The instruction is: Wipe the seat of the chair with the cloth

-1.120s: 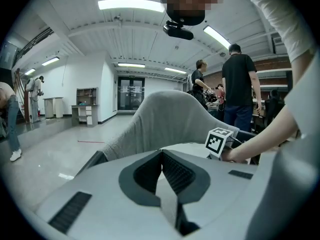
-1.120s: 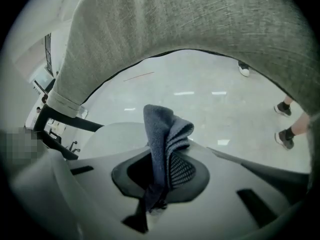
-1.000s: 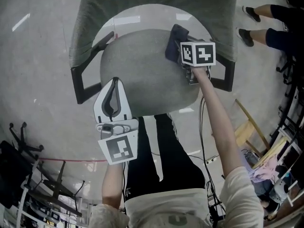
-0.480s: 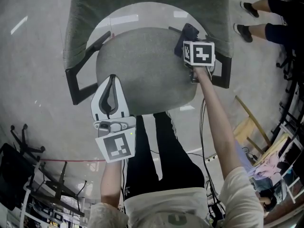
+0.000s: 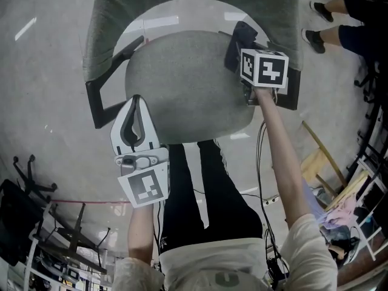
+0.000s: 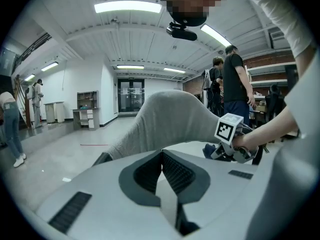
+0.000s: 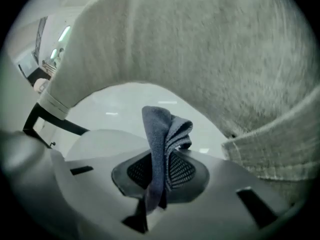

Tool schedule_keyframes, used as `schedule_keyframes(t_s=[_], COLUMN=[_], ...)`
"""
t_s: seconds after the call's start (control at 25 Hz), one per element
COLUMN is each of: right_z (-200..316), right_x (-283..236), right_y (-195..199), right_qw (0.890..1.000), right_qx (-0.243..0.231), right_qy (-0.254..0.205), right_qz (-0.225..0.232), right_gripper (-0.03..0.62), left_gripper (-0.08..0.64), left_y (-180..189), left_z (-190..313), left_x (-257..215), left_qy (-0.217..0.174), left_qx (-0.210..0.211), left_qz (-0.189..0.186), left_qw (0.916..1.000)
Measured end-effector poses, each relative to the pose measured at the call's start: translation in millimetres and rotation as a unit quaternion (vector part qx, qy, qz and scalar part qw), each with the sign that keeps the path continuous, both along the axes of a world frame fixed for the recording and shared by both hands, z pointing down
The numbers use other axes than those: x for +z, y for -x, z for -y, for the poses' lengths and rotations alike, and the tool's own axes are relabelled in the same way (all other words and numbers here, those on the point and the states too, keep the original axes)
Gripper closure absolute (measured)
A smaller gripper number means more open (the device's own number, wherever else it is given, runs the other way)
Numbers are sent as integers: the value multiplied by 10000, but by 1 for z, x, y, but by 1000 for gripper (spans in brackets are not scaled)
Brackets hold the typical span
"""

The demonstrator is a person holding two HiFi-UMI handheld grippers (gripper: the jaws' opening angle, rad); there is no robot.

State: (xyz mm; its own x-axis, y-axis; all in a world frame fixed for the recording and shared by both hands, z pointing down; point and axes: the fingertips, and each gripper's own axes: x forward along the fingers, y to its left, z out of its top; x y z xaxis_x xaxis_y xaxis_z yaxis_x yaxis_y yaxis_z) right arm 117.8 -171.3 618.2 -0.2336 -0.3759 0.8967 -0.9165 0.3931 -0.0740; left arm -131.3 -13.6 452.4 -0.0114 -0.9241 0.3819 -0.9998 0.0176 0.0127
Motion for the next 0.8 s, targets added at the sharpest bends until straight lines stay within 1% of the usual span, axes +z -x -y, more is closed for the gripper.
schedule_keyframes(t_s=[0.08, 0.2, 0.28, 0.36, 0.48, 0.56, 0.68, 0.8], right_z=[-1, -10, -24, -45, -86, -116, -155, -182], right_x=[-23, -55, -68, -72, -66, -59, -49, -38], right_y=[30, 81, 119, 159, 214, 242, 276, 300], right_qw=[9986, 9914, 9839, 9757, 9633, 9546, 9407, 9302], right_qx=[-78, -206, -363, -631, -1198, -1468, -1596, -1536], right_qy=[-142, -237, -201, -12, 372, 667, 1145, 1515], right_qz=[505, 1271, 1739, 2097, 2374, 2507, 2766, 2969], right_gripper=[543, 543, 543, 543, 543, 543, 543, 543], left_gripper=[544, 545, 545, 545, 545, 545, 544, 545], left_y=[9, 21, 28, 34, 42, 45, 51, 60], left_z=[-6, -16, -22, -27, -29, -32, -38, -44], left_x=[-2, -7, -9, -10, -12, -17, -21, -17], left_qy=[-26, -63, -82, -103, -161, -245, -321, -257], left_qx=[-62, -154, -180, -215, -341, -361, -358, -361], left_qz=[104, 195, 248, 257, 74, 37, 104, 148], left_qw=[9999, 9997, 9995, 9994, 9993, 9990, 9988, 9989])
